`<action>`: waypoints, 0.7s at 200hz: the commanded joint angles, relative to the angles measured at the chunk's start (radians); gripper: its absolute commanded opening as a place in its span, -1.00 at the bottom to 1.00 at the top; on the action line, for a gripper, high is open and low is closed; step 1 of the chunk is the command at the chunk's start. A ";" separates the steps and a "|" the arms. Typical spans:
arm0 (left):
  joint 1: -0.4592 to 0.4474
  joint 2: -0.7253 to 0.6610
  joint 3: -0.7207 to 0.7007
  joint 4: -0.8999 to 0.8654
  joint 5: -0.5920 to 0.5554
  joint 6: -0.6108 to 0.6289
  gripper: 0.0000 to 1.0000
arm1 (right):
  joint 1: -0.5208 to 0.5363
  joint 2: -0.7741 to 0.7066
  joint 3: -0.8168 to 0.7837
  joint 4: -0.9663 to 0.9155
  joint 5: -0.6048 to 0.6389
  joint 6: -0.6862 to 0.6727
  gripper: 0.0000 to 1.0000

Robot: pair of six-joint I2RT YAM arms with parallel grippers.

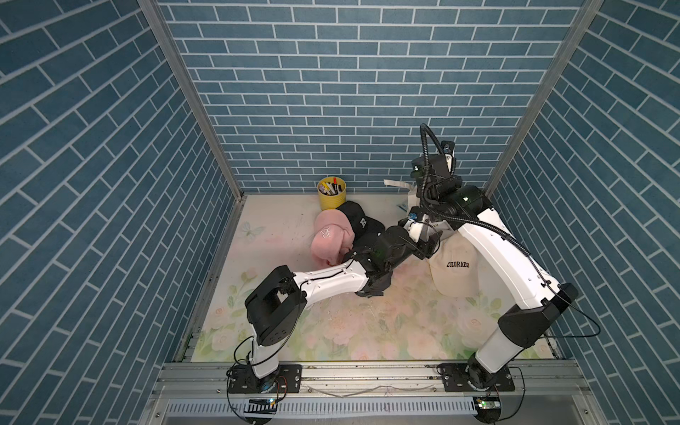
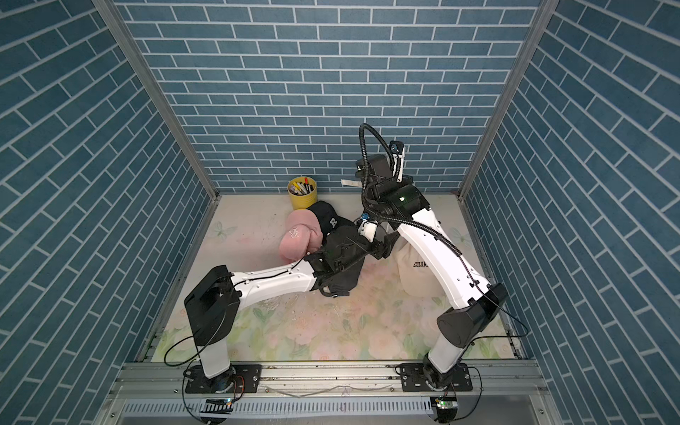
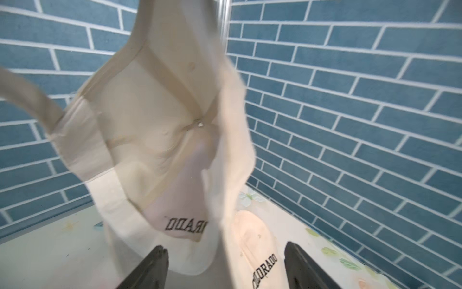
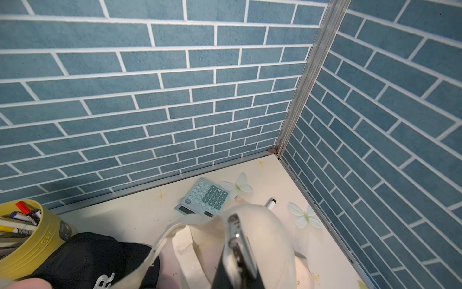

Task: Open the adjustable buckle of the baseball cap
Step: Place the baseball cap at the center of the board.

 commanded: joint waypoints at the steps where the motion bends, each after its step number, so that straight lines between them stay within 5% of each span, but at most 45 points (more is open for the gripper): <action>1: 0.006 0.034 0.032 0.000 -0.079 0.000 0.44 | 0.007 -0.013 0.033 -0.044 0.026 0.077 -1.00; 52: 0.017 0.024 0.007 0.003 -0.030 -0.009 -0.79 | 0.006 -0.037 -0.002 -0.021 0.000 0.055 -0.99; 71: 0.028 -0.007 -0.041 0.018 0.060 -0.023 -0.95 | -0.005 -0.065 -0.059 0.060 -0.131 -0.088 0.13; 88: 0.037 -0.033 -0.088 0.027 0.153 -0.053 -1.00 | -0.021 -0.080 -0.090 0.102 -0.177 -0.166 0.61; 114: 0.062 -0.053 -0.167 0.072 0.277 -0.149 -1.00 | -0.081 -0.104 -0.116 0.119 -0.228 -0.230 0.98; 140: 0.101 -0.029 -0.223 0.169 0.385 -0.272 -1.00 | -0.135 -0.141 -0.150 0.118 -0.251 -0.268 0.99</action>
